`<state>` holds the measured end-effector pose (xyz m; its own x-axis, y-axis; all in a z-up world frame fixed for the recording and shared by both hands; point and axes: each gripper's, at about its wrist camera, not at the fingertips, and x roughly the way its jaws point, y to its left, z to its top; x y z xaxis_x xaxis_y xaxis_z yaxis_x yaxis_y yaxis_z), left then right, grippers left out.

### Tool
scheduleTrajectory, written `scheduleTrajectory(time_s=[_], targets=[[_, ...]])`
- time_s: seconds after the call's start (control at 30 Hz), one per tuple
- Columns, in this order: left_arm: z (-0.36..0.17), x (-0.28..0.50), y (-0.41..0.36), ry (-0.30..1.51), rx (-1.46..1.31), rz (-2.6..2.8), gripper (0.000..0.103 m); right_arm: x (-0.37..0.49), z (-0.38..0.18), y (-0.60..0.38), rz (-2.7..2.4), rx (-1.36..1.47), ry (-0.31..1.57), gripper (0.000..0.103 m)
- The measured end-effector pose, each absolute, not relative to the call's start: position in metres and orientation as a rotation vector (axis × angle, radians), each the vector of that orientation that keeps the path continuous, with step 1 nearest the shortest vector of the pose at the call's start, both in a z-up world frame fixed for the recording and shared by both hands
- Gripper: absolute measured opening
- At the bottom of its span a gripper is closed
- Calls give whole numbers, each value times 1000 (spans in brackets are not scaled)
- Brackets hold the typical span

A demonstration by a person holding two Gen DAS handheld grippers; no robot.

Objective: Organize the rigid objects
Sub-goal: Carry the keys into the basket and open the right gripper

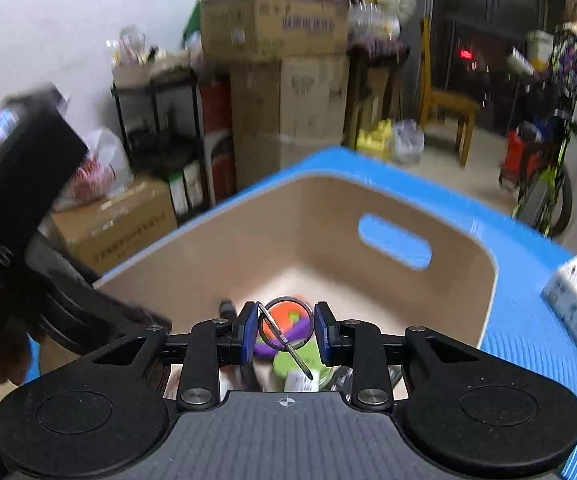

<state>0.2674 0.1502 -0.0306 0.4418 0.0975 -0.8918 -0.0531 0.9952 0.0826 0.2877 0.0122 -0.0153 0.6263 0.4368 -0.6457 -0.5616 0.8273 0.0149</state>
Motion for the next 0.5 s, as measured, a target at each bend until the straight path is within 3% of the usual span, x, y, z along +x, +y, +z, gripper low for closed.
scheduleTrajectory(time_s=[0.17, 0.33, 0.5], targets=[[-30, 268, 148, 1111, 48, 97, 13, 295, -32, 19, 548, -181, 794, 39], [-30, 267, 147, 1111, 53, 103, 13, 295, -30, 12, 536, -149, 798, 59], [-21, 264, 146, 1088, 65, 127, 20, 284, -15, -6, 533, -99, 765, 68]])
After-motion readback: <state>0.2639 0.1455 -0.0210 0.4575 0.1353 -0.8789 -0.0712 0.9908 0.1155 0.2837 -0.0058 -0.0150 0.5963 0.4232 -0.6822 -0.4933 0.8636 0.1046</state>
